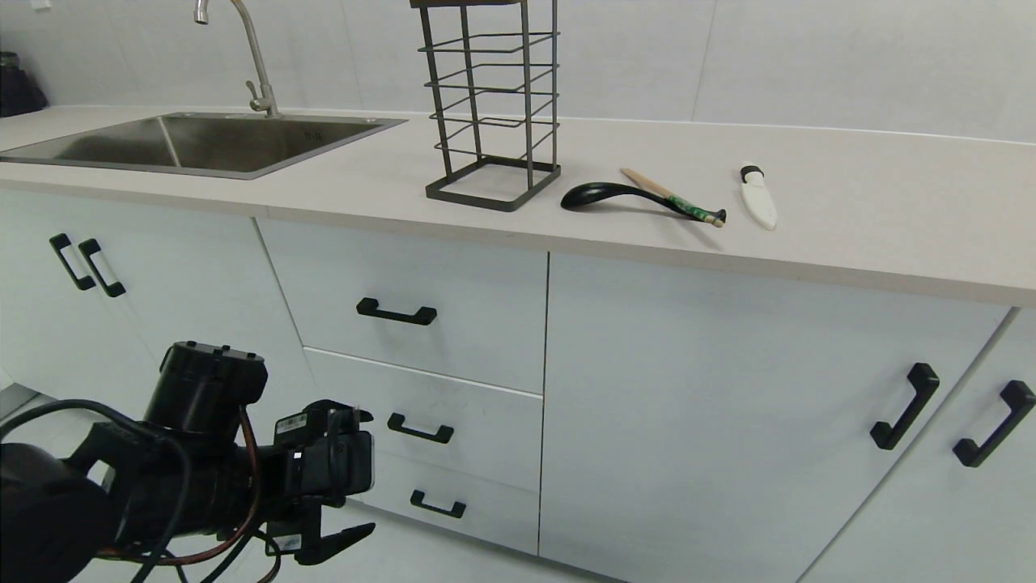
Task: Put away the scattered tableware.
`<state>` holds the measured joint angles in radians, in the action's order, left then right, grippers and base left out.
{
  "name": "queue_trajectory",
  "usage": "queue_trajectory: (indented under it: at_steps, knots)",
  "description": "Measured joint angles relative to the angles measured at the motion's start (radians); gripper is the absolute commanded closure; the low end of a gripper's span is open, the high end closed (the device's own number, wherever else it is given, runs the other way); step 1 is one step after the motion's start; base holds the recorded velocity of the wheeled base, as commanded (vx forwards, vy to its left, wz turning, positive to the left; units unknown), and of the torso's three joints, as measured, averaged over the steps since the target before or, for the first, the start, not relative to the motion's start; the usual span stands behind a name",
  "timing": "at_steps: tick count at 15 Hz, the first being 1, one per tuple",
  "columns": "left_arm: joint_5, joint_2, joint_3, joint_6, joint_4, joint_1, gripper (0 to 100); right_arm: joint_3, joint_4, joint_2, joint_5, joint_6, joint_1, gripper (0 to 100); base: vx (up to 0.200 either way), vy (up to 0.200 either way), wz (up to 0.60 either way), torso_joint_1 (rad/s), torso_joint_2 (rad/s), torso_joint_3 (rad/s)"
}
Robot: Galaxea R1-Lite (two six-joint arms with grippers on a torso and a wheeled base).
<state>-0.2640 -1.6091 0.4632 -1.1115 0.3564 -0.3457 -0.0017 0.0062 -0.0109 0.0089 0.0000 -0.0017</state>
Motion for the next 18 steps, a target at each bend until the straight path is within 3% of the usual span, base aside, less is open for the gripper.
queue_trajectory:
  at_steps: [8,13,18]
  knots:
    - [0.029,-0.189,0.006,-0.001,0.165,-0.023,0,0.0,0.0,0.0,0.0,0.0,0.0,100,0.0,0.0,0.0,0.0,0.0,0.0]
    - [0.095,-0.326,0.006,-0.001,0.286,-0.058,0,0.0,0.0,0.0,0.0,0.0,0.0,100,0.0,0.0,0.0,0.0,0.0,0.0]
    - [0.105,-0.429,0.019,0.002,0.393,-0.057,0,0.0,0.0,0.0,0.0,0.0,0.0,100,0.0,0.0,0.0,0.0,0.0,0.0]
